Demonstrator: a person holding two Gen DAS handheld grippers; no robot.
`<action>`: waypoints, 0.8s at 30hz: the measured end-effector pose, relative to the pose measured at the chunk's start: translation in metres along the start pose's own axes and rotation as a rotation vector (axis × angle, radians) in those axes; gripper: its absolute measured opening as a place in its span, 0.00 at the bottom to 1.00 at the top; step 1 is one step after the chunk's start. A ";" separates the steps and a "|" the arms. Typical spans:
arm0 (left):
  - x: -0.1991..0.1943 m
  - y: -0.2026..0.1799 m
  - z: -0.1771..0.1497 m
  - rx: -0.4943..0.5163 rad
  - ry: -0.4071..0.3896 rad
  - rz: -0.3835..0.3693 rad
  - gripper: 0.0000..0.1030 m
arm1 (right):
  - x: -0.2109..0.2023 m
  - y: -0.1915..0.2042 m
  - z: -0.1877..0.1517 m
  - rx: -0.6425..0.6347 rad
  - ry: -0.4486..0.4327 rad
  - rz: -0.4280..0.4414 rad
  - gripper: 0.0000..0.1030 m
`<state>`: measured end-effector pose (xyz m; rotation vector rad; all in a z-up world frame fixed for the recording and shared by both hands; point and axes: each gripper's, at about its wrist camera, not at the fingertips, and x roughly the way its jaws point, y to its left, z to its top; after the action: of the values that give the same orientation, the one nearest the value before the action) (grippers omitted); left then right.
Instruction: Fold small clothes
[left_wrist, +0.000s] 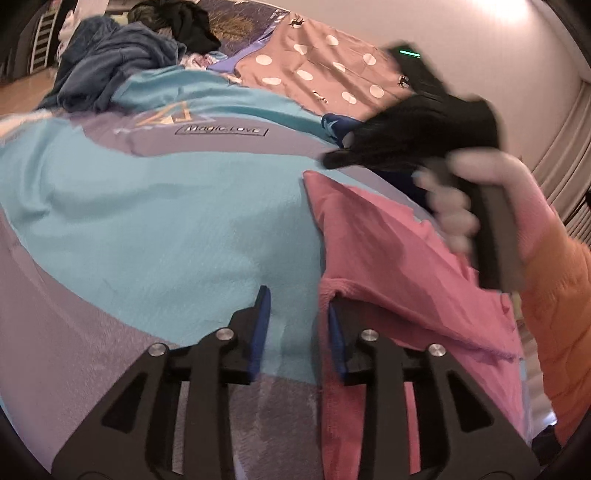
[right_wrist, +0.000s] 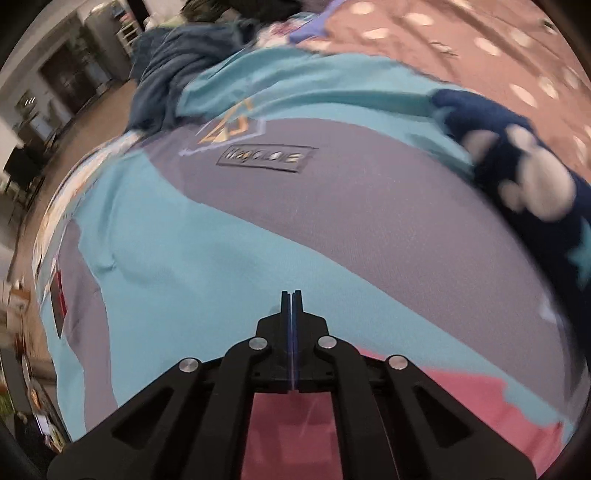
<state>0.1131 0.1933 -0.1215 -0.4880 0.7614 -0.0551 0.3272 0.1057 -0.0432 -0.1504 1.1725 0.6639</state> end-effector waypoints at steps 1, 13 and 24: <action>-0.001 0.000 -0.001 -0.001 -0.004 -0.009 0.29 | -0.014 -0.007 -0.009 0.004 -0.024 0.002 0.06; -0.043 -0.040 0.003 0.184 -0.096 0.007 0.22 | -0.222 -0.204 -0.308 0.581 -0.216 -0.077 0.31; -0.006 -0.201 -0.032 0.573 0.151 -0.237 0.34 | -0.181 -0.219 -0.340 0.615 -0.217 0.073 0.50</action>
<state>0.1123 0.0032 -0.0481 -0.0235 0.7917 -0.5218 0.1352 -0.2927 -0.0683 0.4743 1.1257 0.3474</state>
